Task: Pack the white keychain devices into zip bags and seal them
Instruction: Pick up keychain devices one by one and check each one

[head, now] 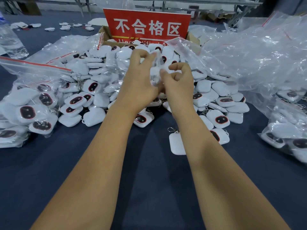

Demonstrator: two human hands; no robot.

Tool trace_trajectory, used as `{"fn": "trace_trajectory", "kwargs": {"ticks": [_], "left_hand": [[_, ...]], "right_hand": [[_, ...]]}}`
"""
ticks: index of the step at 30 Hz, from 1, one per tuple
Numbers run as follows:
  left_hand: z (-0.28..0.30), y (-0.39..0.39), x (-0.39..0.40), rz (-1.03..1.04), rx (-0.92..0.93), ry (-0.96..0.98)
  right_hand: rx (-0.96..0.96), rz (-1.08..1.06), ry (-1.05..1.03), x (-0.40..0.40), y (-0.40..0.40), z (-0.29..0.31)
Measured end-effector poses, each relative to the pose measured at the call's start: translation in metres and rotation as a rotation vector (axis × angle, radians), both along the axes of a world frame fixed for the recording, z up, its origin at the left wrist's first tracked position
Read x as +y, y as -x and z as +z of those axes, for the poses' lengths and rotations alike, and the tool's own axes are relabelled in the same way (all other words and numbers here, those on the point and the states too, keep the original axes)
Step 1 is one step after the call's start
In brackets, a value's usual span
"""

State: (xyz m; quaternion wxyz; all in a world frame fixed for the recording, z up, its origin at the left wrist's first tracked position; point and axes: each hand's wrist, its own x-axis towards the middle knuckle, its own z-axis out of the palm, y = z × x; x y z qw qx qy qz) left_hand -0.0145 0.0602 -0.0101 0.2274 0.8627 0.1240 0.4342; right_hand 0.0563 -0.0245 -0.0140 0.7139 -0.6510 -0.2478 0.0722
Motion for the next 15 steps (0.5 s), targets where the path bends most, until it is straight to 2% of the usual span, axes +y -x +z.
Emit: {"fn": "trace_trajectory", "kwargs": {"ticks": [3,5,7,10,15], "left_hand": [[0.008,0.007,0.005,0.245,-0.240,0.081],[0.013,0.015,0.010,0.364,-0.401,0.092],[0.014,0.021,0.015,0.422,-0.460,0.071],[0.013,0.021,0.021,0.366,-0.347,0.120],[0.001,0.006,0.020,0.192,-0.008,0.229]], "right_hand": [[0.074,0.026,-0.058,-0.001,0.000,0.001],[0.045,0.020,-0.011,0.000,0.000,0.000],[-0.036,0.014,0.091,0.002,-0.001,-0.004],[-0.221,0.082,0.281,0.004,0.002,-0.010],[-0.504,0.179,0.517,0.007,0.005,-0.014]]}}
